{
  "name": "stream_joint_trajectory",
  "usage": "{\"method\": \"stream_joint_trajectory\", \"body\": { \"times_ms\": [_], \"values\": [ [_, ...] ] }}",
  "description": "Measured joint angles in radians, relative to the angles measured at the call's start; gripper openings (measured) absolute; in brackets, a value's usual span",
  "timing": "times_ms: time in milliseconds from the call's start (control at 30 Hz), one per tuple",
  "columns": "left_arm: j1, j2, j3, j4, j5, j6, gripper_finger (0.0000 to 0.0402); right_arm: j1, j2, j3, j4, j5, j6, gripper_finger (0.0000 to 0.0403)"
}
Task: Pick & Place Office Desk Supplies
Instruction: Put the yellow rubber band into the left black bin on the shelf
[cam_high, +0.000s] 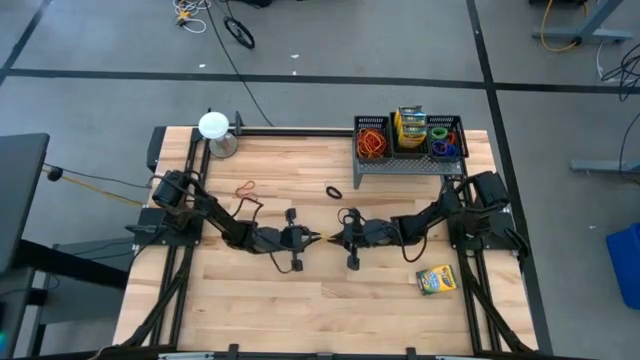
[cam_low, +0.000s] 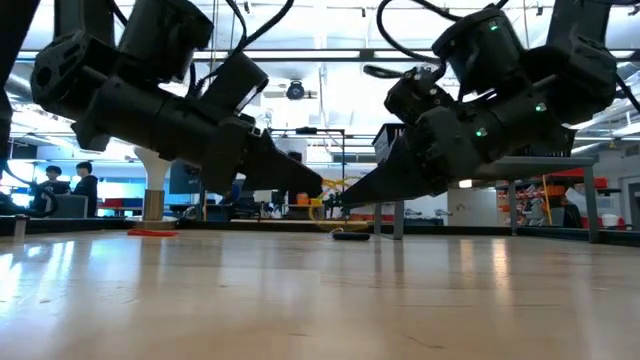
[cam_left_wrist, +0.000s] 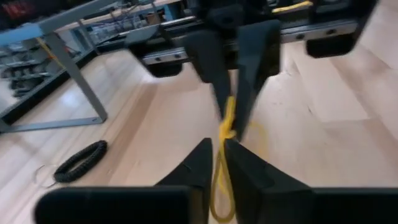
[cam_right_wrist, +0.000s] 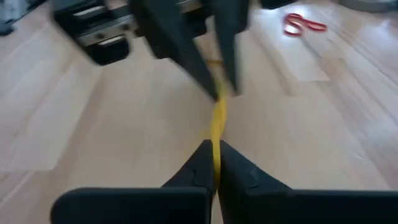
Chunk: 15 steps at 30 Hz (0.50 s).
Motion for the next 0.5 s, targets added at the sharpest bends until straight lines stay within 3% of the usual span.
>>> {"method": "stream_joint_trajectory", "body": {
  "times_ms": [133,300,500],
  "values": [
    [-0.040,-0.032,-0.008,-0.010,-0.076,0.002,0.0088,0.029,0.000,0.000,0.000,-0.004,-0.035,0.0018],
    [-0.087,-0.122,-0.082,0.017,-0.082,0.046,0.0140,0.049,-0.025,-0.001,-0.010,0.009,-0.043,0.0006],
    [-0.094,-0.160,-0.246,0.283,-0.063,0.049,0.0181,0.053,-0.217,-0.001,-0.209,0.073,-0.068,0.0009]
  ]
}}
